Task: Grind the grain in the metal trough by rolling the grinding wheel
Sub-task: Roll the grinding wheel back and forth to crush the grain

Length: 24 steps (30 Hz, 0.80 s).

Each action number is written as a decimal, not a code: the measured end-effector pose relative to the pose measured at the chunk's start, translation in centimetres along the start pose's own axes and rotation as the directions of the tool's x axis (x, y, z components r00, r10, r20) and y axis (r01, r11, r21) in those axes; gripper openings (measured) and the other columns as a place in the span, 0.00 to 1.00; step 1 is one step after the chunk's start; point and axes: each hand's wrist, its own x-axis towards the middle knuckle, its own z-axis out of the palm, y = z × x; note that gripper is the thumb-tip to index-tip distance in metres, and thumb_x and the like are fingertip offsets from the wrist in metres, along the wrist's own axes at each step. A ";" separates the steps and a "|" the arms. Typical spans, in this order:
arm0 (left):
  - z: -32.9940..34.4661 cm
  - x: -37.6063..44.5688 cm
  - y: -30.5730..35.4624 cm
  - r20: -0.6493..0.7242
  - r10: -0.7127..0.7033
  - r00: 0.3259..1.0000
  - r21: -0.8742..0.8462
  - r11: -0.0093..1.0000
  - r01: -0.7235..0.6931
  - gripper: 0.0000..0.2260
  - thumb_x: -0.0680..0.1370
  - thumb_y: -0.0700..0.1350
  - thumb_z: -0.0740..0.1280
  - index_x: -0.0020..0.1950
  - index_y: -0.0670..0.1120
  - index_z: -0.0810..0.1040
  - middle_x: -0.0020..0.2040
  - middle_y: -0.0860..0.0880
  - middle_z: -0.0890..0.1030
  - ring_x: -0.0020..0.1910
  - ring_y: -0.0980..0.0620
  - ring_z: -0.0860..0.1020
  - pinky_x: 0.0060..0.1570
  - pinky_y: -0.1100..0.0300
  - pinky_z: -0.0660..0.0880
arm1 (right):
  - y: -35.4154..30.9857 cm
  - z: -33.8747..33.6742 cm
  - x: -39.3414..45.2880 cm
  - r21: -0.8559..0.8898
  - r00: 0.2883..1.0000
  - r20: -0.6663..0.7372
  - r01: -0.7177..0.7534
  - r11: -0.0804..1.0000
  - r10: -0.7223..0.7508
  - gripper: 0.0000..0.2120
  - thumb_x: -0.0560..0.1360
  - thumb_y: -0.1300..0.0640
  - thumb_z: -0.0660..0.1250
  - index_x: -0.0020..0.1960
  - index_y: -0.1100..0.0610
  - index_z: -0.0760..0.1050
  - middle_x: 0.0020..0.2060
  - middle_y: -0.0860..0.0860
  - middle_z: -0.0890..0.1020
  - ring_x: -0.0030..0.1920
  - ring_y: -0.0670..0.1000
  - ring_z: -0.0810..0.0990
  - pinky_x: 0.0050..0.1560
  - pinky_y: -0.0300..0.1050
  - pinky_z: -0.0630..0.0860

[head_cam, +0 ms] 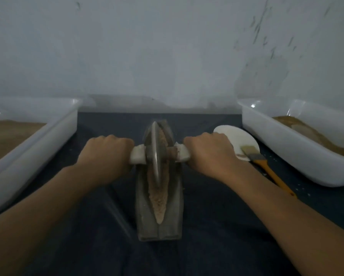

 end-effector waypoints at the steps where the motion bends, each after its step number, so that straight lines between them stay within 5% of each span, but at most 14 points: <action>1: -0.3 -0.9 -0.1 0.033 0.012 0.999 -0.030 0.999 -0.011 0.11 0.69 0.58 0.65 0.38 0.54 0.65 0.38 0.53 0.77 0.39 0.47 0.78 0.34 0.57 0.65 | -0.3 -0.7 -1.0 -0.046 0.999 -0.038 0.033 0.998 -0.034 0.16 0.66 0.49 0.71 0.37 0.48 0.62 0.30 0.51 0.77 0.30 0.57 0.75 0.27 0.44 0.56; 5: -0.7 -3.4 -0.3 0.087 0.008 0.996 -0.125 0.992 0.003 0.09 0.68 0.59 0.64 0.41 0.56 0.70 0.34 0.57 0.75 0.33 0.55 0.73 0.31 0.59 0.64 | -1.3 -2.9 -2.8 -0.151 0.996 -0.073 0.047 0.987 -0.058 0.20 0.54 0.56 0.78 0.33 0.53 0.67 0.22 0.50 0.72 0.20 0.55 0.69 0.26 0.38 0.46; 10: 0.2 -1.3 0.2 -0.028 -0.063 0.998 -0.031 0.998 0.063 0.10 0.71 0.56 0.65 0.38 0.53 0.67 0.30 0.55 0.68 0.27 0.51 0.67 0.29 0.59 0.59 | -0.5 -0.8 0.9 -0.087 1.000 0.010 0.008 0.996 -0.007 0.12 0.69 0.50 0.67 0.38 0.48 0.63 0.33 0.49 0.77 0.32 0.56 0.75 0.28 0.44 0.53; 13: 0.9 0.9 0.4 -0.080 -0.069 0.994 0.021 0.997 0.071 0.09 0.72 0.53 0.65 0.38 0.52 0.66 0.32 0.51 0.72 0.31 0.45 0.74 0.31 0.57 0.63 | 0.5 1.4 2.8 -0.040 0.998 0.025 -0.060 0.997 0.061 0.13 0.70 0.47 0.66 0.37 0.47 0.61 0.35 0.50 0.78 0.31 0.55 0.70 0.30 0.45 0.60; 19: -0.6 2.1 0.6 0.020 -0.019 1.000 0.068 0.998 0.018 0.07 0.72 0.53 0.65 0.41 0.52 0.69 0.35 0.52 0.72 0.34 0.47 0.73 0.34 0.56 0.64 | 0.7 1.0 2.2 0.048 0.984 0.141 -0.112 0.993 0.104 0.10 0.70 0.46 0.65 0.38 0.47 0.64 0.37 0.49 0.79 0.35 0.55 0.75 0.33 0.46 0.64; 21: -1.5 0.3 0.6 0.068 0.019 0.998 0.071 0.997 -0.024 0.11 0.71 0.56 0.65 0.39 0.54 0.64 0.37 0.53 0.75 0.36 0.48 0.76 0.34 0.57 0.64 | 0.2 0.0 -0.2 0.047 0.997 0.078 -0.030 0.998 0.026 0.12 0.68 0.45 0.66 0.37 0.47 0.63 0.34 0.49 0.78 0.33 0.55 0.76 0.31 0.45 0.62; 24: -2.4 -2.3 0.1 0.079 0.052 0.996 0.043 0.998 -0.056 0.13 0.69 0.59 0.65 0.37 0.57 0.61 0.30 0.56 0.65 0.30 0.53 0.68 0.32 0.58 0.61 | -0.3 -1.5 -2.9 -0.007 0.988 -0.128 0.090 0.996 -0.091 0.22 0.59 0.47 0.73 0.35 0.47 0.58 0.23 0.49 0.72 0.22 0.54 0.71 0.25 0.42 0.57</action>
